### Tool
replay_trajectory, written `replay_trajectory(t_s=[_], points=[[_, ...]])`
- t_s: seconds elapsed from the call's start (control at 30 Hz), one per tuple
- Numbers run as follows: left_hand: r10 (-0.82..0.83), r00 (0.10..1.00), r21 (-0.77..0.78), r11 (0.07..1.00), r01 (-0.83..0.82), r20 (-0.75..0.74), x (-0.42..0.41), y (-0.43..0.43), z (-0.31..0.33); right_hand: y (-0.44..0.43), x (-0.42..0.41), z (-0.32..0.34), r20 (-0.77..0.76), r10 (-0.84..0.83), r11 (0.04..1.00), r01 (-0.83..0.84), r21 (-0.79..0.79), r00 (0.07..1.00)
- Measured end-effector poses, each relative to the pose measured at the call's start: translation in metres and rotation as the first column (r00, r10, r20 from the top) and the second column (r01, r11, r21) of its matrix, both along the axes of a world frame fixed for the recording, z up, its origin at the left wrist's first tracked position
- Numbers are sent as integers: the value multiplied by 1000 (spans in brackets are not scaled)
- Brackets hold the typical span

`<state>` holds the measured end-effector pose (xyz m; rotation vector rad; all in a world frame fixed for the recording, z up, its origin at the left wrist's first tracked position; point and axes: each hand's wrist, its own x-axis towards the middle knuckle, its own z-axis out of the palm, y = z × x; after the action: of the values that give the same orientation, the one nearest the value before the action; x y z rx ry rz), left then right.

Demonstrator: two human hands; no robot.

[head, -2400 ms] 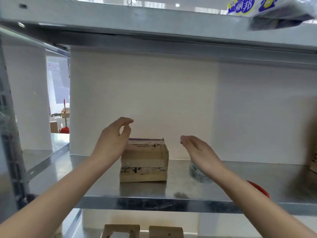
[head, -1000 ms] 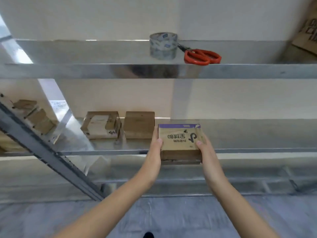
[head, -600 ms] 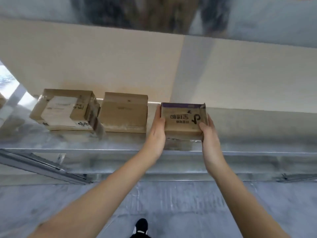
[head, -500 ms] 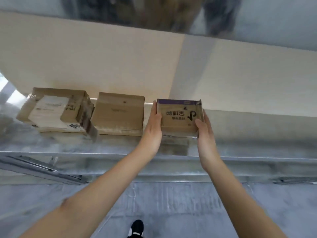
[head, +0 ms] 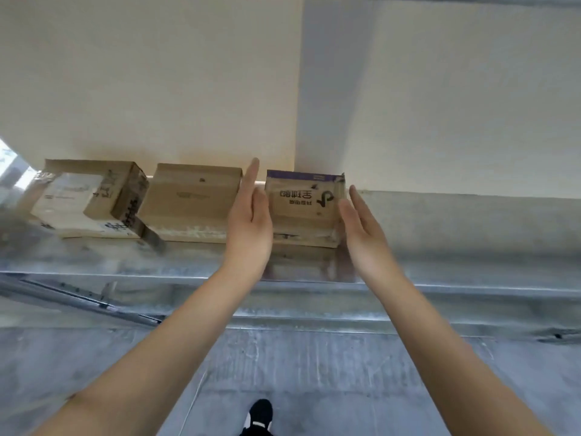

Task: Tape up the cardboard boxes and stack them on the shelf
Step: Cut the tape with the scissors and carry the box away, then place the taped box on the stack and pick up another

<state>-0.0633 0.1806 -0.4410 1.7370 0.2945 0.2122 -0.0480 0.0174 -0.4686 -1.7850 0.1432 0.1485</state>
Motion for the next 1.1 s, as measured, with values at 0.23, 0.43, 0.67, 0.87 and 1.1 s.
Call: replay_trajectory(t_s=[0.23,0.43,0.67,0.87,1.1], points=[[-87,976,256,966,34,198,-76,-95,68,-75,-47,67,270,193,971,-144,-190,943],[-223,919,346,932,104,325,-137,-210,120,-174,-111,143,500,319,929,-162,-332,805],[-360,774,491,868,74,521,-155,-292,231,-268,-149,242,636,248,958,-87,-273,731],[-388,702,561,828,-20,597,-122,-310,301,-332,-124,326,795,100,925,239,-296,598],[-409,664,596,800,-69,626,-60,-320,367,-380,-95,405,856,-35,873,432,-225,516]])
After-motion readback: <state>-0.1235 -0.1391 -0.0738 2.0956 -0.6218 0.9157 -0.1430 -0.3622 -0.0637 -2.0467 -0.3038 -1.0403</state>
